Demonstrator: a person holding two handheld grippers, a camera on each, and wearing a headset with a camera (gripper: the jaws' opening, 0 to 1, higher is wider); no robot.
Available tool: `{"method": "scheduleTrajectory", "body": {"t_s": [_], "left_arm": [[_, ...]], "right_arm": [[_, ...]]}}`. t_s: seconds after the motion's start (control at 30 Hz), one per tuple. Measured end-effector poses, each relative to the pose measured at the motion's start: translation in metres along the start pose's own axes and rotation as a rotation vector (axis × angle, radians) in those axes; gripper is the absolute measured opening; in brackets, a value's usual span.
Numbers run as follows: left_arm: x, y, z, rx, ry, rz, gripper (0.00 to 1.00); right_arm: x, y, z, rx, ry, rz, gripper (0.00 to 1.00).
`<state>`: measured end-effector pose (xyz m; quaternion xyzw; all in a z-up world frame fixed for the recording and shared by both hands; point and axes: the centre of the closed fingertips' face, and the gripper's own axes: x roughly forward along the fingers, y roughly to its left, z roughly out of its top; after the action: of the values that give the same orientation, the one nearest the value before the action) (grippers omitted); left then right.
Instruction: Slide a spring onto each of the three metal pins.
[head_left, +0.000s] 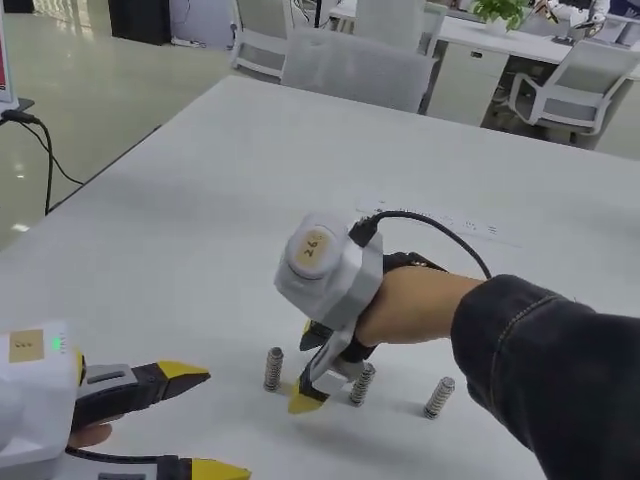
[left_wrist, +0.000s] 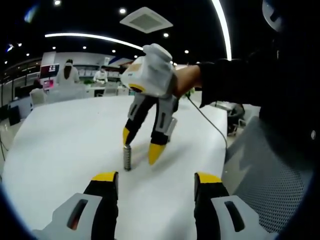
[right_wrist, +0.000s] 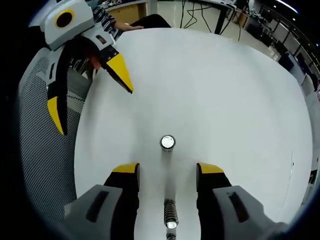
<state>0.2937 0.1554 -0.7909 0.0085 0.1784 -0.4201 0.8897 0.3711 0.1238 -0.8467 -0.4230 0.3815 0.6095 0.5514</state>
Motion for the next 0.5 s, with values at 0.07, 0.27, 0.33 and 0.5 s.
{"method": "scheduleTrajectory", "body": {"t_s": [0.07,0.27,0.33,0.5], "left_arm": [[0.001,-0.001,0.000,0.002,0.001,-0.003,0.56],[0.002,-0.001,0.001,0.005,0.004,-0.007,0.57],[0.002,-0.001,0.001,0.005,0.007,-0.008,0.57],[0.003,-0.001,0.002,0.007,0.010,-0.011,0.57]], "right_arm": [[-0.001,0.000,-0.001,0.003,-0.008,-0.006,0.46],[-0.005,-0.002,-0.004,0.029,-0.033,-0.027,0.55],[-0.008,-0.002,-0.004,0.036,-0.043,-0.032,0.57],[-0.013,-0.003,-0.004,0.057,-0.074,-0.045,0.64]]}}
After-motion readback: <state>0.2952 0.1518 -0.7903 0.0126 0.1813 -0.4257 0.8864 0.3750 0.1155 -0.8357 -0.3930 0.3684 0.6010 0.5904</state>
